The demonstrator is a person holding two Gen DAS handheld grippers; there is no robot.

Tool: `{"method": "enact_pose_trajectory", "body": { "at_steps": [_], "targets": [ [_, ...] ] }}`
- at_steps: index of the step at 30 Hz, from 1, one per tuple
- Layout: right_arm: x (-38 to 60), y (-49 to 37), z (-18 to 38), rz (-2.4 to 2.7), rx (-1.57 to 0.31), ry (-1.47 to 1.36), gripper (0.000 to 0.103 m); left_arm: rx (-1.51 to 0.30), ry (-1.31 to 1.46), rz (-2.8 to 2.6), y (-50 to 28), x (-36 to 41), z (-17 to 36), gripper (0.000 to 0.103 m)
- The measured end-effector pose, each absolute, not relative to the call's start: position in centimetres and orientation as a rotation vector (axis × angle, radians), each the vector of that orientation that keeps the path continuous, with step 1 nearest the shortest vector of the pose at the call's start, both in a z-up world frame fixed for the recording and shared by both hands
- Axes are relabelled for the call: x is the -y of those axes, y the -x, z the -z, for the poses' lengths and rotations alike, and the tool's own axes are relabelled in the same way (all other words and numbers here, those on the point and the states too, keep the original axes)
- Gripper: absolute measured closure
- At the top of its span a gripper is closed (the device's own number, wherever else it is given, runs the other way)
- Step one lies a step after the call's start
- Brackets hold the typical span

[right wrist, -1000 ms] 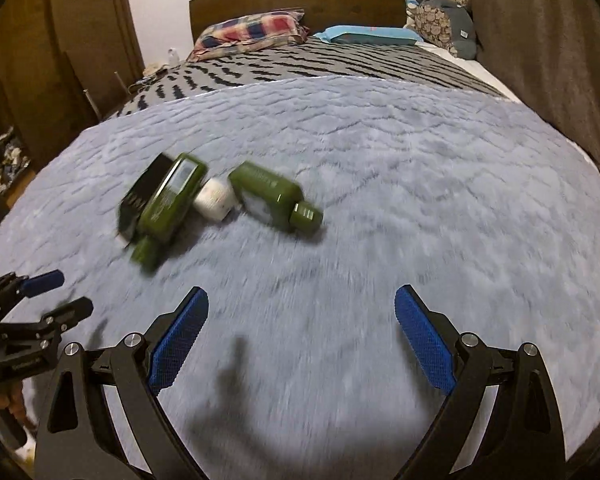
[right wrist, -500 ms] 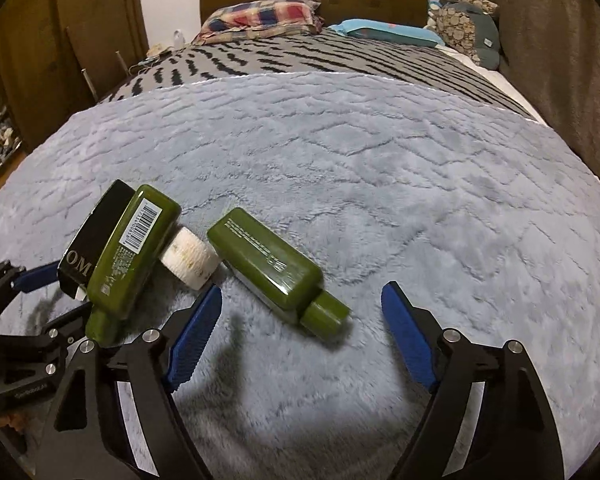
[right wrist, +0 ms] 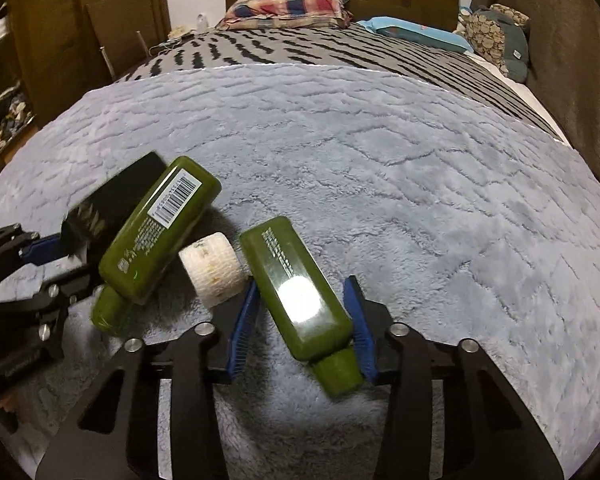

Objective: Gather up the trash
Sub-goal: 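Grasp the black box with the left tool while the right grasps a green bottle, then carry the black box and green bottle down past the bed edge toward the bin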

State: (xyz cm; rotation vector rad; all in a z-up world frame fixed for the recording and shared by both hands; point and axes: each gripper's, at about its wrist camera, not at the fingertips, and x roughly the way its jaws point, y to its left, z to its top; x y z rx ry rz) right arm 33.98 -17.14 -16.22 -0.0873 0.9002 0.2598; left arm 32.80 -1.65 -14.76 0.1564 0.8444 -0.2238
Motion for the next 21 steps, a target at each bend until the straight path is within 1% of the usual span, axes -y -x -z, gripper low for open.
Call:
{"method": "enact_pose_trajectory", "body": {
  "at_steps": [2,4,12,21],
  "targets": [
    [17.3,-33.7,16.1,-0.260,-0.898,0.082,0.070,-0.834,-0.153,0.227,-32.7,1.4,14.5,0.078],
    [17.4,-33.4,16.0,-0.258,-0.895,0.074,0.073,-0.827,-0.160,0.227,-32.5,1.3,14.2,0.080],
    [18.3,-30.7,14.8,-0.253,-0.889,0.054,0.074,-0.798,-0.161,0.234,-30.0,0.7,12.5,0.082],
    [18.9,-23.9,10.7,-0.242,-0.822,0.083,0.074,-0.733,-0.126,0.284,-22.4,0.8,9.0,0.082]
  ]
}}
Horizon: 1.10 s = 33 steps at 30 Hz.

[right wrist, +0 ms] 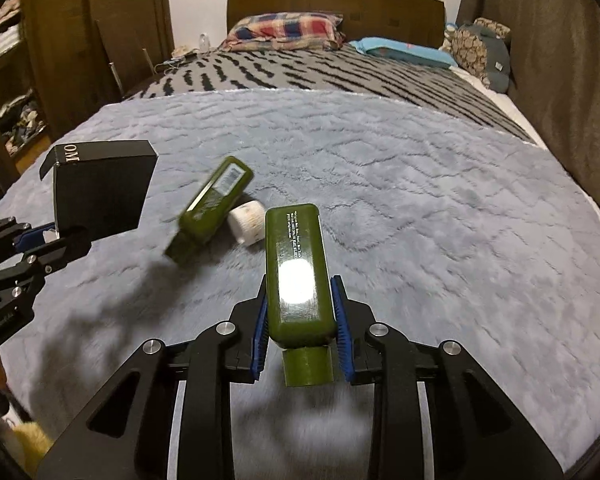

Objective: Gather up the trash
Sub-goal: 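Carry the black box and green bottle down past the bed edge toward the bin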

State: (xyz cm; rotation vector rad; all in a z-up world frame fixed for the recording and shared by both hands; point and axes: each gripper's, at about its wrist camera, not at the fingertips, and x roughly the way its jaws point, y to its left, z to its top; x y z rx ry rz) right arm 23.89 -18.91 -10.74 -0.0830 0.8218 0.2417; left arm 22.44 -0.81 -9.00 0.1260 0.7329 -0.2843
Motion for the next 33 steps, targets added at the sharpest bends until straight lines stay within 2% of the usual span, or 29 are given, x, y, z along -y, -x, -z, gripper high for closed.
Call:
{"method": "enact_pose_trajectory", "body": {
  "at_steps": [9,16,33],
  "targets": [
    [19.2,-14.1,7.6,-0.254,-0.742,0.102,0.074,-0.683,-0.084,0.331,-12.6,1.1,7.1,0.083],
    [19.5,-7.0,7.4,-0.284,-0.719,0.038,0.074,-0.691,-0.040,0.367,-5.1,1.0,8.2,0.083],
    [21.2,2.4,15.5,-0.284,-0.881,-0.087,0.074,-0.836,-0.036,0.402,4.0,1.2,15.0,0.083]
  ]
}}
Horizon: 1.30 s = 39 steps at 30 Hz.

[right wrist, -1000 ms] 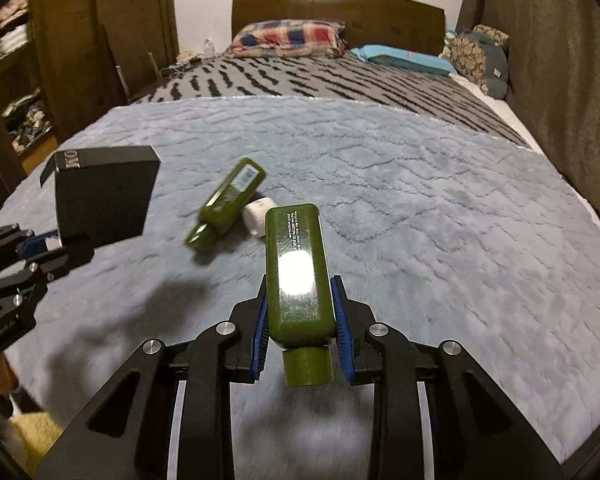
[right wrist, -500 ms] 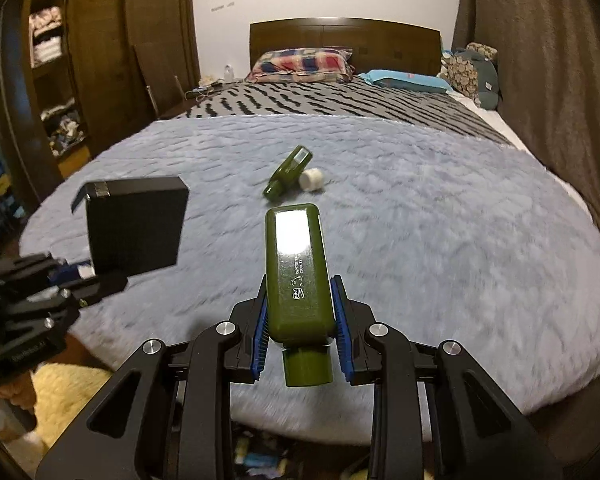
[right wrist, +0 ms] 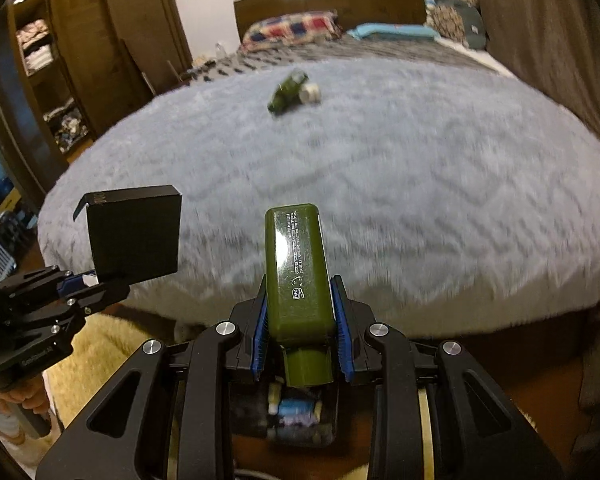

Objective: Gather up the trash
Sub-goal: 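Carry the black box and green bottle down past the bed edge toward the bin, then open both tools to drop the items into the bin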

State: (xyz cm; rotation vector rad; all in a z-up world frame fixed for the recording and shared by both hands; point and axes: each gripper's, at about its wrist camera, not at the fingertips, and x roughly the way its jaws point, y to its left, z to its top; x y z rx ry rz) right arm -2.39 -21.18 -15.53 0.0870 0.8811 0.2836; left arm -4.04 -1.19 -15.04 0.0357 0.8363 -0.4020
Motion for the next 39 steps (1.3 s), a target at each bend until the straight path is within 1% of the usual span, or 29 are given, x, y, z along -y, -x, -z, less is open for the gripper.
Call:
{"method": "enact_pose_trajectory", "body": {
  "at_steps": [6,18,28,39],
  "targets": [
    [20.7,3.2,19.8,-0.259,-0.988,-0.051,0.074,-0.920,-0.039,0.423,5.3,1.7,18.5,0.083],
    [18.3,2.6,27.4,-0.297,-1.188,-0.056,0.074,-1.156,-0.049,0.438,4.6,3.0,27.8,0.083],
    [17.9,2.7,30.5,-0.311,-1.272,-0.064,0.074,-1.259,-0.028,0.461,3.5,3.1,31.6,0.083],
    [16.8,1.1,33.6,-0.357,-1.337,-0.123,0.074,-1.303,-0.025,0.475,2.5,3.3,33.3,0.083]
  ]
}}
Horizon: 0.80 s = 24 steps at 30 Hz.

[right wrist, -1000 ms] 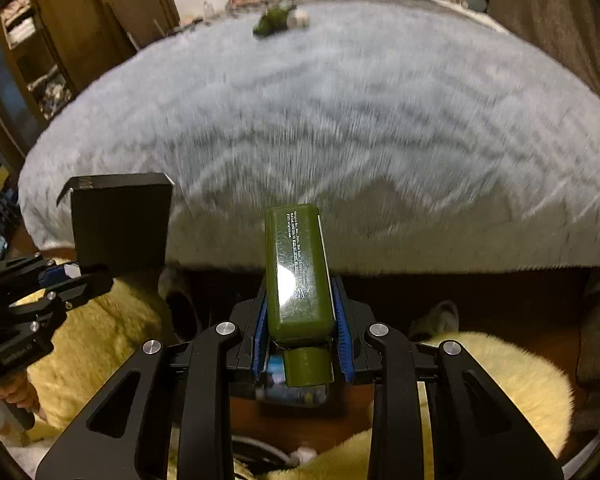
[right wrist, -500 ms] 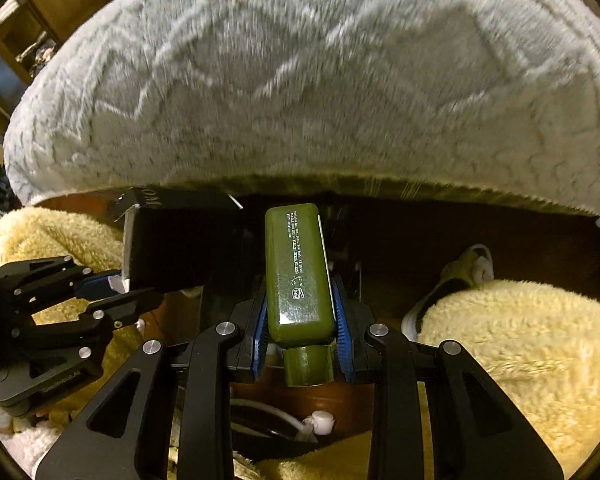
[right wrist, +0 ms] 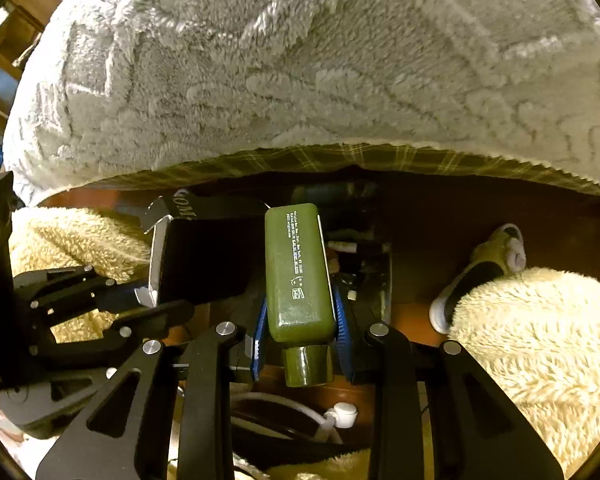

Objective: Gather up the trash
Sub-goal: 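Open both tools to drop the items into the bin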

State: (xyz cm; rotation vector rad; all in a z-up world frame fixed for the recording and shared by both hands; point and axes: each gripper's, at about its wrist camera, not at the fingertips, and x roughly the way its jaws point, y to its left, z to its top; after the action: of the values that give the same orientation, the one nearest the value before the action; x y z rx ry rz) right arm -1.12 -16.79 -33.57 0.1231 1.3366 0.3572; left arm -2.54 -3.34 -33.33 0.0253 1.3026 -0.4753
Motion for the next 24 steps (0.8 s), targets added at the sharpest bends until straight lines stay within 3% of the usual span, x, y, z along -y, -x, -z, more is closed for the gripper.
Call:
{"method": "enact_pose_trajectory", "body": {
  "at_steps": [5,8,10,13,14,19,24],
  "targets": [
    [16.9,0.8,33.6,-0.361,-1.331,-0.146,0.072,-1.315,-0.030,0.473,2.4,3.4,33.7,0.083],
    [17.2,0.6,33.4,-0.351,-1.322,-0.146,0.070,-1.318,-0.032,0.462,2.4,3.4,33.6,0.073],
    [17.4,0.5,32.8,-0.341,-1.305,-0.153,0.054,-1.315,-0.034,0.451,2.4,3.3,33.3,0.070],
    [17.6,0.5,31.6,-0.330,-1.275,-0.159,0.048,-1.307,-0.036,0.439,2.4,3.3,32.7,0.062],
    [17.7,0.5,31.2,-0.327,-1.265,-0.160,0.046,-1.299,-0.040,0.435,2.4,3.3,32.4,0.056],
    [18.4,0.7,28.6,-0.289,-1.199,-0.150,0.013,-1.237,-0.068,0.410,2.6,3.1,30.0,0.023],
    [20.1,1.0,26.0,-0.235,-1.126,-0.163,0.005,-1.162,-0.059,0.390,2.6,2.6,27.0,0.012]
  ]
}}
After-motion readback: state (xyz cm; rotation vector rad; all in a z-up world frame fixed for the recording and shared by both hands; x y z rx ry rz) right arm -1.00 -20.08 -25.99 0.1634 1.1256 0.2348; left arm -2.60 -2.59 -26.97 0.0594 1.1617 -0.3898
